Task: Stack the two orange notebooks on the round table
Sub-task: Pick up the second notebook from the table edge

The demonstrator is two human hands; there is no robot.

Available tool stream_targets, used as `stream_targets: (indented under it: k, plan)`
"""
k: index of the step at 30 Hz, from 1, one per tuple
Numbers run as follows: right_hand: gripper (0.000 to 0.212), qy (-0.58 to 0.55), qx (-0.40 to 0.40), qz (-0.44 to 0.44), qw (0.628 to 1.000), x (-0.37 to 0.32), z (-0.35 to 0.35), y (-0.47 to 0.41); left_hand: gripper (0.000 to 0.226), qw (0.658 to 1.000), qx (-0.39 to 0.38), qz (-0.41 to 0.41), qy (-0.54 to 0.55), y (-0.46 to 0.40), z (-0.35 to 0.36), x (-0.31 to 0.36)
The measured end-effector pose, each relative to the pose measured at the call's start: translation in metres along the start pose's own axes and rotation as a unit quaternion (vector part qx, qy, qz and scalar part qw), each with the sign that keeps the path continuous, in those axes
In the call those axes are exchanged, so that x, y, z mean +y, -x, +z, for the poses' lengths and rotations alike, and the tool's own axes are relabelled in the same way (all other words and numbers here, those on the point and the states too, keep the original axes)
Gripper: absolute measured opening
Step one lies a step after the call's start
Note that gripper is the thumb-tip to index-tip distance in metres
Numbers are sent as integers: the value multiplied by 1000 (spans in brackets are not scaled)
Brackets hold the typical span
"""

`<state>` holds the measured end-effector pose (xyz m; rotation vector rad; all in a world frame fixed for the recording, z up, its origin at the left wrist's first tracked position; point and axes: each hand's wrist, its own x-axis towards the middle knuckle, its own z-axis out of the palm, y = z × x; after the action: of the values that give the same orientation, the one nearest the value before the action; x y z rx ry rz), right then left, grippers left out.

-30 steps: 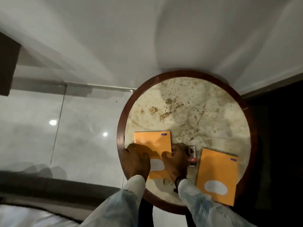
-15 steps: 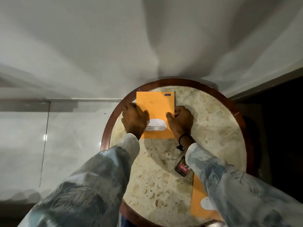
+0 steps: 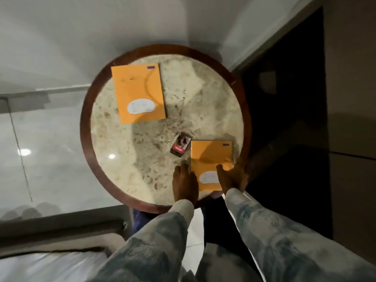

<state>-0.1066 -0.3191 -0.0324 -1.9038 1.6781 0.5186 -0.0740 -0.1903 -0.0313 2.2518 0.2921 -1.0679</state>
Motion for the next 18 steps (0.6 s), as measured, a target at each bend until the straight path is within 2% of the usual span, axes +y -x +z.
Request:
stream_targets:
  k: [3,7,11,14,16,18]
  plan:
    - [69,4,-30,23,999,33,2,-8,36,999,7,-37,10,4,25,2]
    - [69,0,-55,3,998,51,6,-11,32,999,35,-33,-3,0,38,8]
    - [54,-22,-32,-3,999,50,-5,-10,29,998,14,68,4,-2,31,18]
    - [45,-72,6,-48,996,26,-16,-12,25,989,3,136,51,-14,6,39]
    - [44,-136,-10,-78,988,-8,-18,-14,24,984,3,144,102,-30,-25,55]
    - [34,-193,-37,-109,974,-54,-16,-17,23,981,24,129,145,-53,-65,66]
